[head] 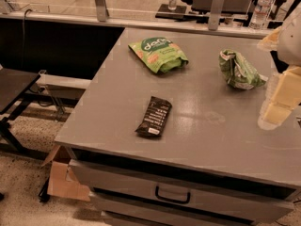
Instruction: Move rxbar chocolate near green rice chip bag
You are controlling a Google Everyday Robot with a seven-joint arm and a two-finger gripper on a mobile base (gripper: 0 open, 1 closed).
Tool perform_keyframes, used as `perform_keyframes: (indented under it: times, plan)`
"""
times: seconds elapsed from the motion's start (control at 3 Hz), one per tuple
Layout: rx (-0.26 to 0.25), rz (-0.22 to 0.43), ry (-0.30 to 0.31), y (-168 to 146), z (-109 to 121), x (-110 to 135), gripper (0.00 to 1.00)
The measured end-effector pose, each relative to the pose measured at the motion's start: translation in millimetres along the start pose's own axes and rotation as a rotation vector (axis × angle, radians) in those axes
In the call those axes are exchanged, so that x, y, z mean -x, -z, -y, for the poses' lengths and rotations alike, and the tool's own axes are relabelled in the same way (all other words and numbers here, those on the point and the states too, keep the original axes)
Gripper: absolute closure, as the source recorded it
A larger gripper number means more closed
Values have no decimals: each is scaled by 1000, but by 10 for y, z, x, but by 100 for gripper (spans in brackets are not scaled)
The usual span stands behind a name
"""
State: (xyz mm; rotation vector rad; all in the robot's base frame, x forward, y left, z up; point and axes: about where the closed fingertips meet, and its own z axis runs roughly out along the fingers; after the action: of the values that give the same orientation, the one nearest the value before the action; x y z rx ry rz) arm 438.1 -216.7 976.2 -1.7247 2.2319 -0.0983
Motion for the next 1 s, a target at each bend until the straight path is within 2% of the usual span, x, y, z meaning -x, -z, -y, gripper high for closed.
perform_keyframes:
  times: [0.67,1.0]
  plan:
    - [9,24,20,-6,-6,16,0]
    - [164,246,230,-148,-148,339,0]
